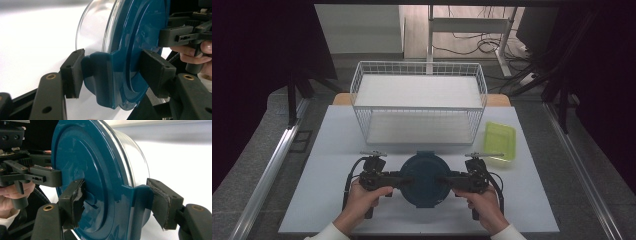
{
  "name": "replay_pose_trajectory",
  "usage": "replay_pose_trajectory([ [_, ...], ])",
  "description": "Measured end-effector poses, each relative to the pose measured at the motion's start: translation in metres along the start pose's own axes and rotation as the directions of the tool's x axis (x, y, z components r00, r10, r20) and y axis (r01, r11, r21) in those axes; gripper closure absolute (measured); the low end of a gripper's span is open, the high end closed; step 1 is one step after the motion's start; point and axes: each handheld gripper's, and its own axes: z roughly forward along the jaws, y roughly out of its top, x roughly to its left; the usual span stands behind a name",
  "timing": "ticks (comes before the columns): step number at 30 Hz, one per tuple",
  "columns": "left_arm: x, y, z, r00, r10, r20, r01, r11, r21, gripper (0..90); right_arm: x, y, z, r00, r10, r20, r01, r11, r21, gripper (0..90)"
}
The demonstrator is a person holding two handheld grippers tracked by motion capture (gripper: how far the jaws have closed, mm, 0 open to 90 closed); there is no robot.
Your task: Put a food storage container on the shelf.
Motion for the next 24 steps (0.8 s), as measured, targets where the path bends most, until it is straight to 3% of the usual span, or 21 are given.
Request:
replay_pose_trajectory([
  [9, -0.001, 0.011, -0.005, 1.0000, -0.001, 0.003, 0.001, 0.9996, -0.027, 38.3, 0.003, 0.013, -0.003, 0.9999, -0.015, 0.003, 0.015, 1.000, -0.018, 33.2],
  [24, -0.008, 0.033, -0.018, 0.9994, 0.033, -0.008, -0.033, 0.9980, -0.055, 38.3, 0.013, 0.037, -0.010, 0.9987, -0.052, 0.005, 0.052, 0.998, -0.037, 33.3],
])
